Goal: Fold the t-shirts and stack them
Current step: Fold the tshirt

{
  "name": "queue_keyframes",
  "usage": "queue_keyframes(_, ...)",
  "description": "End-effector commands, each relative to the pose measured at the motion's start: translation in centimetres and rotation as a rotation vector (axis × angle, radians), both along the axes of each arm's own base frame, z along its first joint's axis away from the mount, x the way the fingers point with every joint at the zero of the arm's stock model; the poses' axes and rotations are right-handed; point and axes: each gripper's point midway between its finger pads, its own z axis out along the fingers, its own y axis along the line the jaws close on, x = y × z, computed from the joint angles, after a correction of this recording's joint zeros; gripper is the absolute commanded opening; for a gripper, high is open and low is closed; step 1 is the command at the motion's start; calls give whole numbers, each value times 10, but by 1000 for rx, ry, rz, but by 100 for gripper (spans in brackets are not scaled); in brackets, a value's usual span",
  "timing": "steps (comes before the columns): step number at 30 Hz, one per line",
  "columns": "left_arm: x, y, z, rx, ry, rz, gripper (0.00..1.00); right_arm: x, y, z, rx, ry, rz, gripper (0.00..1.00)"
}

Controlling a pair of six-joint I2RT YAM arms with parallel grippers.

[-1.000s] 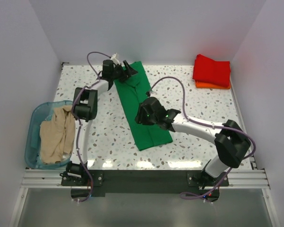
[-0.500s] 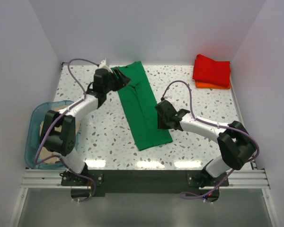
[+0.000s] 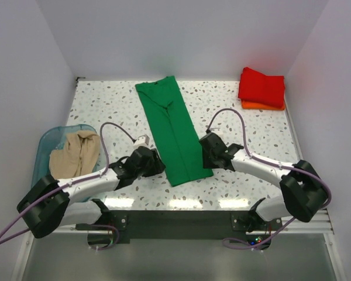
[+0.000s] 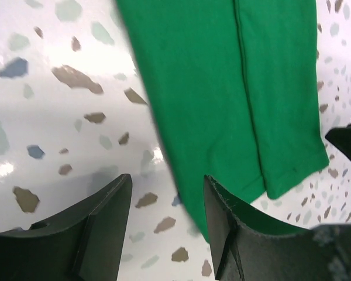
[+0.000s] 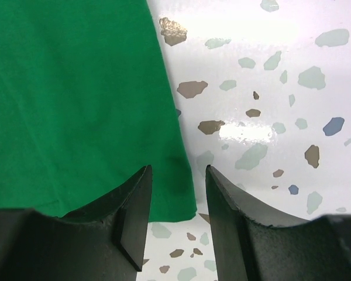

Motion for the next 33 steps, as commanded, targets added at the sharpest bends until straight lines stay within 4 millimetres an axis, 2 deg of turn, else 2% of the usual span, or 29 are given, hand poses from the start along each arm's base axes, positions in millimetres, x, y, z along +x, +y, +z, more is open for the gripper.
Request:
queue_keyframes(1, -8, -6, 6, -19, -42, 16, 57, 1, 6, 8, 51, -32, 19, 45)
queue_keyframes(4, -28, -11, -1, 8, -19, -12, 57, -7, 7, 3, 69, -11, 35, 45)
queue_keyframes(7, -35, -14, -4, 39, -18, -14, 56, -10, 7, 4, 82, -11, 42, 44)
queue_keyframes(12, -43, -22, -14, 83, -1, -45, 56, -16, 12, 3, 81, -6, 65, 44)
queue_keyframes(21, -51, -35, -17, 105, -6, -83, 54, -19, 9, -10, 31, 14, 65, 43)
queue_keyframes(30, -56, -46, -27, 173, 10, -106, 43, -20, 10, -17, 32, 28, 70, 39)
queue_keyframes(33, -59, -47, -30, 187, 14, -111, 34, -22, 8, -18, 25, 30, 72, 34)
